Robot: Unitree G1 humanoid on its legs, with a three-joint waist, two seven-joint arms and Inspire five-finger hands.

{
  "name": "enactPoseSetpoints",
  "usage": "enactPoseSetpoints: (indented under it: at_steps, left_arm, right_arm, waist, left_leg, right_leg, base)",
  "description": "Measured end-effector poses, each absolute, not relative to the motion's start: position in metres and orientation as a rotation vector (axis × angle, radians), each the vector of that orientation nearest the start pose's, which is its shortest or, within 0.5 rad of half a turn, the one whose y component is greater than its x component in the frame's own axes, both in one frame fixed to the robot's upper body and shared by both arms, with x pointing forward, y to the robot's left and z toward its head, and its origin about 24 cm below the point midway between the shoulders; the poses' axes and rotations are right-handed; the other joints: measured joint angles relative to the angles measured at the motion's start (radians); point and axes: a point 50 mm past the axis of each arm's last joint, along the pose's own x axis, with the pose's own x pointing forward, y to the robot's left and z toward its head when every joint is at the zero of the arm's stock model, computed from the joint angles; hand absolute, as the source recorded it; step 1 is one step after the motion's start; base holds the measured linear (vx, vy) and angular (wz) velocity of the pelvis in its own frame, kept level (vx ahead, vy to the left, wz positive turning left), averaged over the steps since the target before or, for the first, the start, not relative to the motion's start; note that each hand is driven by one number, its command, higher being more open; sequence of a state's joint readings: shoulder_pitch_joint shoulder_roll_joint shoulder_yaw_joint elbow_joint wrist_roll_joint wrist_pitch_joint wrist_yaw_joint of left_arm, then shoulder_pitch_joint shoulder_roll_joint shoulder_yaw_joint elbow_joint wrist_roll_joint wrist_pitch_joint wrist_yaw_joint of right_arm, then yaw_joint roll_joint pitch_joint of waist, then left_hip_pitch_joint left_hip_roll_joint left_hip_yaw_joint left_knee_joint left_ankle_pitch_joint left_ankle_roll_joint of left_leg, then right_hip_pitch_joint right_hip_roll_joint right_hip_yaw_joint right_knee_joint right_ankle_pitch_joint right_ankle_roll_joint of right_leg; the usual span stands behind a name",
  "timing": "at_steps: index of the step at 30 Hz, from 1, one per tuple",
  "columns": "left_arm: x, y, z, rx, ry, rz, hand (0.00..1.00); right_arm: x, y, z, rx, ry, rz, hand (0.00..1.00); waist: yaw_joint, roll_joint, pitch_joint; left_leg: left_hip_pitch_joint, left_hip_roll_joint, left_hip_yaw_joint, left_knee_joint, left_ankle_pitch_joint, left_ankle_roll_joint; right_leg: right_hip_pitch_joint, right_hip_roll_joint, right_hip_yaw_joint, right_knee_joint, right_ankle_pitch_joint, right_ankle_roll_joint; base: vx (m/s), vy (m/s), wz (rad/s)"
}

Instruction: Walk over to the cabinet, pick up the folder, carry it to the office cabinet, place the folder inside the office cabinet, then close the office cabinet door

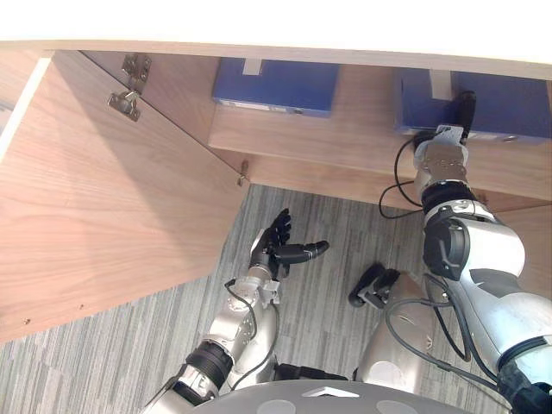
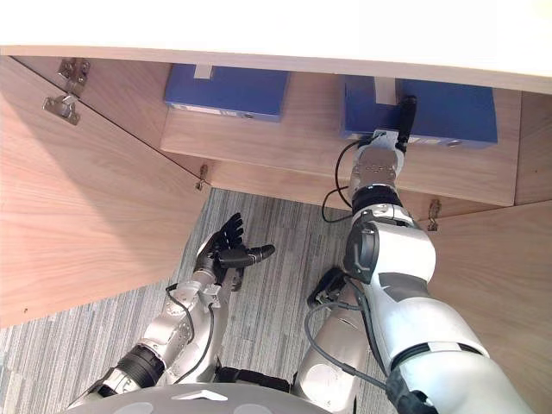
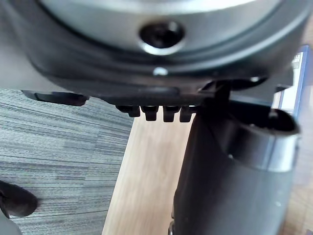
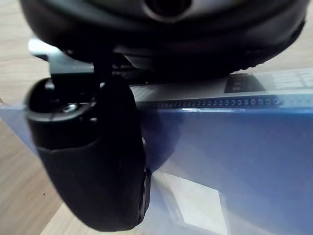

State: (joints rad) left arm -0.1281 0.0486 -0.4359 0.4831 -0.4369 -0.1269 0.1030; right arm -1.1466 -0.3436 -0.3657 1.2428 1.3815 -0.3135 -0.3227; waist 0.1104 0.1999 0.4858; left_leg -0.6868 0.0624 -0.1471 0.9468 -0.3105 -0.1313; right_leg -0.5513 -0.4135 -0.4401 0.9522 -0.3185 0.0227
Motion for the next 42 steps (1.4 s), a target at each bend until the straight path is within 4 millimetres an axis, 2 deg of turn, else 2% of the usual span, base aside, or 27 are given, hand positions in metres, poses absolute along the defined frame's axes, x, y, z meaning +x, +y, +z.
enactPoseSetpoints:
  at_steps: [1,7,19,22,26,30,35,42]
  left_arm:
    - [0.245,0.070,-0.033,-0.243,0.332,-0.232,1.00]
    - [0.246,0.073,-0.033,-0.234,0.331,-0.228,1.00]
    - [0.245,0.078,-0.035,-0.221,0.337,-0.223,1.00]
    - [0.244,0.080,-0.037,-0.212,0.343,-0.220,1.00]
    - [0.243,0.083,-0.040,-0.200,0.356,-0.213,1.00]
    - [0.242,0.081,-0.041,-0.192,0.360,-0.230,1.00]
    - [0.241,0.081,-0.042,-0.188,0.363,-0.232,1.00]
    - [0.242,0.083,-0.042,-0.182,0.361,-0.236,1.00]
  right_arm:
    - [0.403,-0.255,0.155,1.434,-0.128,-0.695,1.00]
    - [0.402,-0.255,0.149,1.444,-0.120,-0.704,1.00]
    - [0.403,-0.254,0.151,1.430,-0.142,-0.677,1.00]
    - [0.403,-0.254,0.150,1.430,-0.139,-0.678,1.00]
    - [0.402,-0.244,0.140,1.432,-0.105,-0.678,1.00]
    - [0.402,-0.242,0.136,1.432,-0.092,-0.679,1.00]
    - [0.399,-0.235,0.120,1.396,-0.055,-0.686,1.00]
    - [0.398,-0.231,0.113,1.395,-0.033,-0.684,1.00]
  waist:
    - [0.000,0.000,0.000]
    - [0.003,0.000,0.000]
    - [0.003,-0.004,0.000]
    - [0.004,-0.011,-0.001]
    - [0.000,-0.034,0.001]
    - [0.001,-0.046,0.001]
    - [-0.003,-0.052,0.002]
    - [-0.004,-0.069,0.009]
  left_leg:
    - [0.001,0.000,0.001,-0.001,0.000,0.000]
    - [0.000,0.001,0.004,-0.005,0.003,0.005]
    - [0.010,0.005,0.008,-0.011,0.006,0.010]
    - [0.010,0.004,0.010,-0.011,0.006,0.010]
    - [0.017,0.009,0.014,-0.015,0.007,0.010]
    - [0.023,0.013,0.019,-0.025,0.011,0.010]
    - [0.067,0.020,0.034,-0.093,0.037,0.012]
    - [0.114,0.032,0.058,-0.218,0.096,0.019]
  right_leg:
    - [0.002,0.000,0.000,-0.003,0.002,0.000]
    - [0.002,0.004,0.001,-0.015,0.011,0.003]
    - [0.010,0.010,0.003,-0.030,0.023,0.006]
    - [0.010,0.010,0.005,-0.031,0.024,0.007]
    - [0.012,0.013,0.008,-0.034,0.025,0.006]
    - [0.014,0.015,0.009,-0.043,0.032,0.004]
    - [0.049,0.032,0.008,-0.115,0.067,0.005]
    - [0.090,0.069,0.000,-0.260,0.144,0.010]
  base:
    - [0.00,0.035,-0.01]
    - [-0.01,0.046,-0.01]
    - [-0.01,0.026,-0.01]
    - [0.00,0.040,-0.01]
    - [0.00,0.018,-0.03]
    - [-0.01,0.040,-0.04]
    - [0.00,0.040,-0.06]
    - [0.00,0.052,-0.07]
